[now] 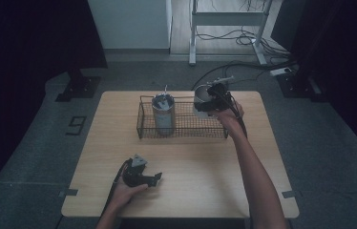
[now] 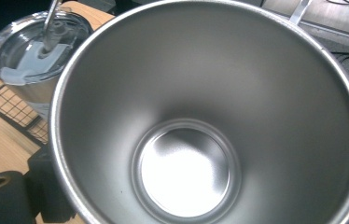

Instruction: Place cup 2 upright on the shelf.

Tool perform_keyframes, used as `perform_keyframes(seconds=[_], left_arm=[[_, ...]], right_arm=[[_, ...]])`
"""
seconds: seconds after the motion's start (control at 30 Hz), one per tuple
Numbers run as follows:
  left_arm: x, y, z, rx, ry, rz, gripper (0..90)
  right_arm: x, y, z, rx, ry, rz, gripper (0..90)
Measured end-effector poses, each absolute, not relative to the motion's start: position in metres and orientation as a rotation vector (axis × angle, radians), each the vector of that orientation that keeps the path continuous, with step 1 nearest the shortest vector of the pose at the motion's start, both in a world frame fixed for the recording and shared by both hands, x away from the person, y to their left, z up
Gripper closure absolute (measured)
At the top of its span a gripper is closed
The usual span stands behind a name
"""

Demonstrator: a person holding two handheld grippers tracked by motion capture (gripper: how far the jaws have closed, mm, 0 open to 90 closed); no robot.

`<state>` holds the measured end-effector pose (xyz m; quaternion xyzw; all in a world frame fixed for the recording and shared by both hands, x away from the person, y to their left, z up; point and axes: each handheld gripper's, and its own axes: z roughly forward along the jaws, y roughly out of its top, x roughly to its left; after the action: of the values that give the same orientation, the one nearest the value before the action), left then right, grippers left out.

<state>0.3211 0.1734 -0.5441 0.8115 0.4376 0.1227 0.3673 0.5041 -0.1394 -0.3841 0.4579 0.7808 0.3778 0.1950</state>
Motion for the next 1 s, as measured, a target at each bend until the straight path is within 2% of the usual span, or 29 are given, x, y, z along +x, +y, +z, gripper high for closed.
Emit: perform_keyframes(seconds=[1.0], left_arm=[[0.321,0.174,-0.545,2.083,1.134,0.301,14.7]], right_arm=[[0.539,-0.135,-0.408,1.339,2.209,1.002,7.7]])
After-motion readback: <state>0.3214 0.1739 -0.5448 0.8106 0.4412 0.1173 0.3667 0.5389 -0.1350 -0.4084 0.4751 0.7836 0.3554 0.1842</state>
